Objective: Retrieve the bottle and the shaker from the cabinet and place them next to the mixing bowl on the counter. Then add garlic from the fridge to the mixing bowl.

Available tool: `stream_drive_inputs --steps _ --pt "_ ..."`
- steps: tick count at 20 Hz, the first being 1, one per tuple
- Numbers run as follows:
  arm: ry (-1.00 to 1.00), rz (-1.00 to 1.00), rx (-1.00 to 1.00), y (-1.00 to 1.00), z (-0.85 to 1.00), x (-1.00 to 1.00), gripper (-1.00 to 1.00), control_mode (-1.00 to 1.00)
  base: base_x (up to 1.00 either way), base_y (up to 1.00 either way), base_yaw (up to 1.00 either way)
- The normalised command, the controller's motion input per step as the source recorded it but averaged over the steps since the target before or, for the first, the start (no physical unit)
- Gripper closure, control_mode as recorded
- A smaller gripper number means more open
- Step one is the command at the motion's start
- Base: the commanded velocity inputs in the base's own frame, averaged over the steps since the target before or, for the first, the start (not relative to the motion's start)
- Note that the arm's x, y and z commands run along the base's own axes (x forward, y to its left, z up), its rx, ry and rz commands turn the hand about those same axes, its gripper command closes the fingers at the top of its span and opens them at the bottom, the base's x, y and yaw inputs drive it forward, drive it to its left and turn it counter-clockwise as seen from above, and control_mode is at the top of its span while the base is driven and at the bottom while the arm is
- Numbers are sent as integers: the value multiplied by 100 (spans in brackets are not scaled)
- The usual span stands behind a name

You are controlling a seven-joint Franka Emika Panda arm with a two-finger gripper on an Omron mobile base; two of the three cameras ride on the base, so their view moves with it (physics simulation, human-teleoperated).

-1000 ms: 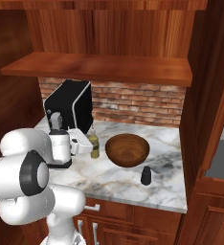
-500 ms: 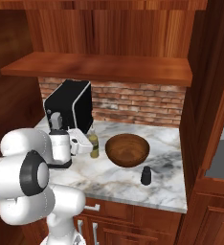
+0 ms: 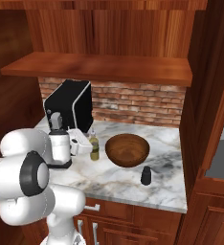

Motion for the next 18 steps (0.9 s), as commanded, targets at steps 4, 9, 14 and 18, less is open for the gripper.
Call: stream_drive_inputs --steps 4,9,14,18 --pt "0 0 0 0 2 -17 -100 -100 0 0 0" --pt "0 0 0 0 20 -5 -100 -100 0 0 0" --pt "4 0 0 0 59 -3 -100 -100 0 0 0" --pt "7 0 0 0 59 -26 -100 -100 0 0 0"
